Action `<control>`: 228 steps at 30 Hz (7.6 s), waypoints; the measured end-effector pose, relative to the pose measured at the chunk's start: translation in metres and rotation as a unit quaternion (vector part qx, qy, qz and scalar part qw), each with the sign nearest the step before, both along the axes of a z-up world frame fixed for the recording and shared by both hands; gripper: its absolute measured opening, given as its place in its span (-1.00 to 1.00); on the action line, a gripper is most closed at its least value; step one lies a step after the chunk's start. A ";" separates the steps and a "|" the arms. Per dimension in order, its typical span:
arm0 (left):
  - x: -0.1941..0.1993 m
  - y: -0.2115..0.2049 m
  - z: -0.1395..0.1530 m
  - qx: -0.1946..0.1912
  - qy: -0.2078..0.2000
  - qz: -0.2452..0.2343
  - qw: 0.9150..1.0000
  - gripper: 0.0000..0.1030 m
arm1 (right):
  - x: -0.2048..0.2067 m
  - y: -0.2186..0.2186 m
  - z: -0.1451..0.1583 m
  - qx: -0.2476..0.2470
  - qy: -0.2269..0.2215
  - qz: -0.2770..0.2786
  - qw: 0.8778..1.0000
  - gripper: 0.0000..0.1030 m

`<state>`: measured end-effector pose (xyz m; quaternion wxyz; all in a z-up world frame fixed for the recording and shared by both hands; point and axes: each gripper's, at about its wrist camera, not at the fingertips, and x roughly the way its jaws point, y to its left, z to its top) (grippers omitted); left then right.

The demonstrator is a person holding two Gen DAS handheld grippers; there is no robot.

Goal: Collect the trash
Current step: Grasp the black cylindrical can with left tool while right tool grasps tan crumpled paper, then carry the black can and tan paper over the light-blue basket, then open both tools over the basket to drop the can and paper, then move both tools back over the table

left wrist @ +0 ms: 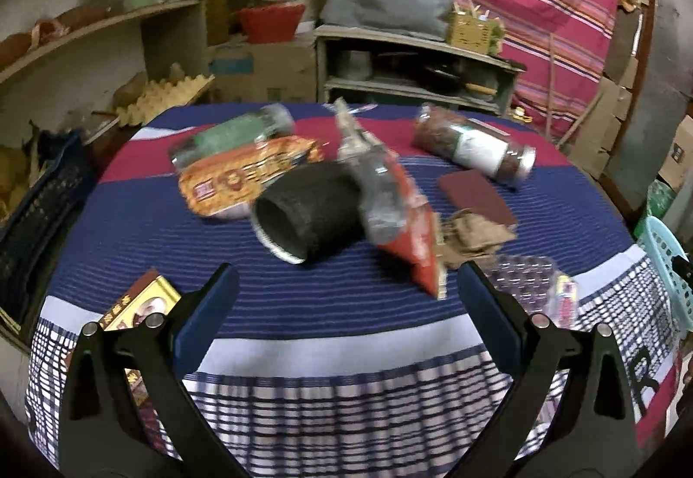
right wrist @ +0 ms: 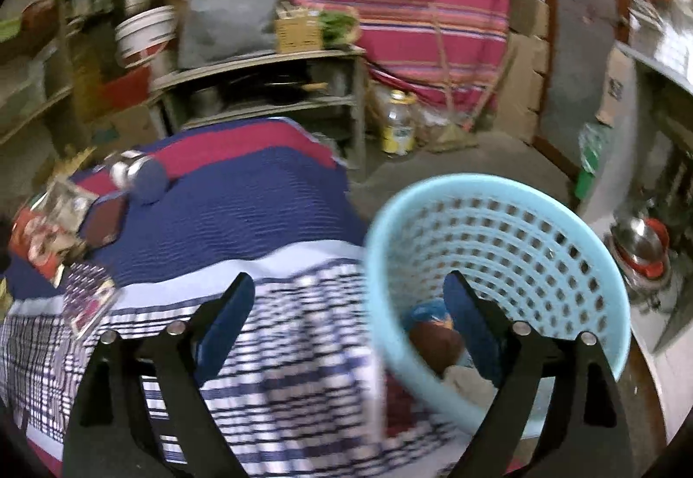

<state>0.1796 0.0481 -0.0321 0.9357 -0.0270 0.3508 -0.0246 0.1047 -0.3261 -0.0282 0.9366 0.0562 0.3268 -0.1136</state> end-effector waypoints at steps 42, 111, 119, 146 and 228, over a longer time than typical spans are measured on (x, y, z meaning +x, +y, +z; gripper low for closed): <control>0.063 0.025 -0.020 0.013 0.016 -0.047 0.999 0.36 | 0.041 0.162 -0.006 -0.022 0.015 0.133 0.991 0.75; -0.022 -0.096 0.033 -0.004 -0.039 -0.093 0.995 0.33 | 0.017 0.068 0.006 -0.007 0.023 0.135 0.991 -0.08; -0.027 -0.128 0.040 0.005 -0.035 -0.113 0.993 0.33 | -0.004 0.025 0.008 0.000 0.027 0.094 0.995 -0.08; -0.015 -0.337 0.030 -0.016 -0.044 -0.236 0.971 0.33 | -0.051 -0.153 -0.001 0.028 -0.003 -0.035 0.999 -0.08; 0.011 -0.057 0.013 0.034 -0.041 -0.010 0.999 0.89 | 0.018 0.017 0.002 0.018 -0.020 0.020 0.999 0.72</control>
